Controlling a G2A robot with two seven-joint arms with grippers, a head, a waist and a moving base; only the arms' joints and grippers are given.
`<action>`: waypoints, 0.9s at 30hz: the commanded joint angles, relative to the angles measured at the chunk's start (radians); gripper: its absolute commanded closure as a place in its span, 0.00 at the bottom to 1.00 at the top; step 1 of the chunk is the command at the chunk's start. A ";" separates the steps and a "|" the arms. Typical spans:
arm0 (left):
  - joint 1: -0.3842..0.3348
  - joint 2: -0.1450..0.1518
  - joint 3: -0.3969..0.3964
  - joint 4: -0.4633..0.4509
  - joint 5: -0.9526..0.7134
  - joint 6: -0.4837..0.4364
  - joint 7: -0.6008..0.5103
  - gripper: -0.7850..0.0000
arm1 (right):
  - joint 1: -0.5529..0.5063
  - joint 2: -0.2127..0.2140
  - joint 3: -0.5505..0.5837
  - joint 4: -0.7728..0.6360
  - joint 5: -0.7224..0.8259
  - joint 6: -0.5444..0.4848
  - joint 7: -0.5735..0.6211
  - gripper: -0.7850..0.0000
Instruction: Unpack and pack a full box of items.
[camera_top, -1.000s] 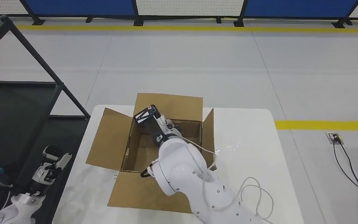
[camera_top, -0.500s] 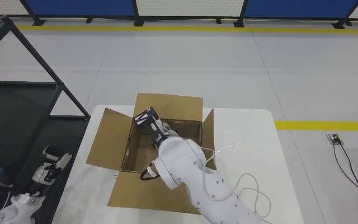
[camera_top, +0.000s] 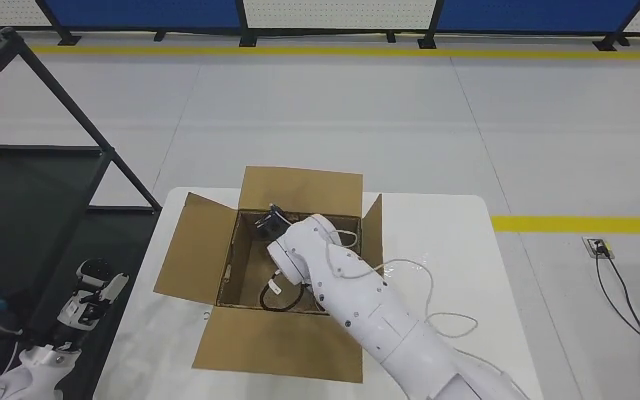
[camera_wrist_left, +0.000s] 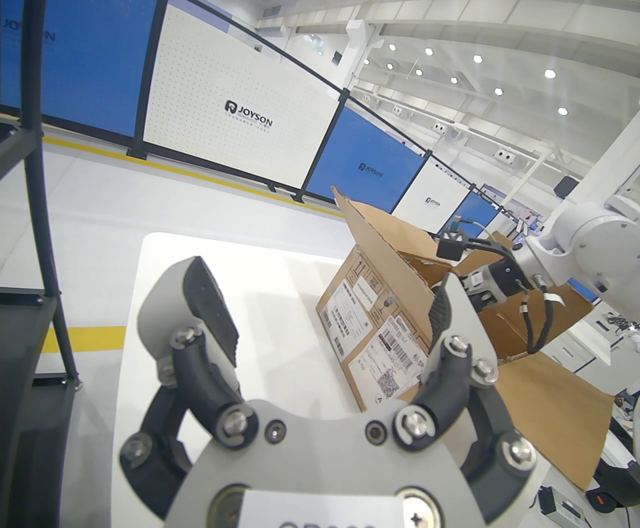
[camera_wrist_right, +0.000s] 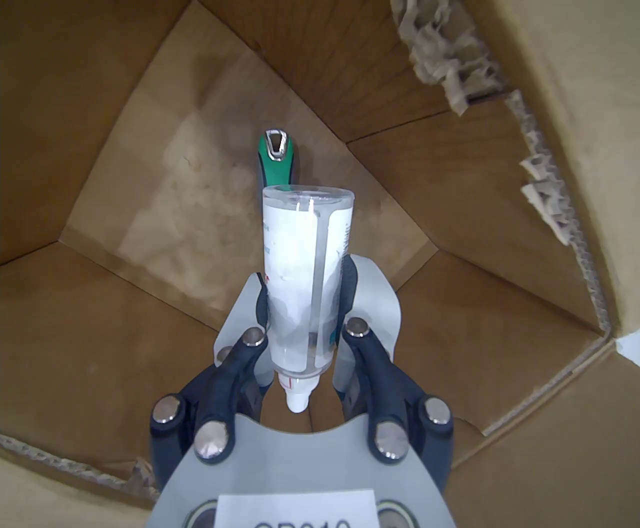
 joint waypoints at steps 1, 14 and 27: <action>0.000 0.000 0.000 0.000 0.000 0.000 0.000 0.00 | 0.021 -0.012 -0.005 0.061 0.014 -0.008 -0.013 1.00; 0.000 0.000 0.000 0.000 0.000 0.000 0.000 0.00 | 0.091 -0.081 -0.032 0.350 0.049 -0.030 -0.168 1.00; 0.000 0.000 0.000 0.000 0.000 0.000 0.000 0.00 | 0.127 -0.117 -0.020 0.480 0.091 -0.073 -0.224 0.04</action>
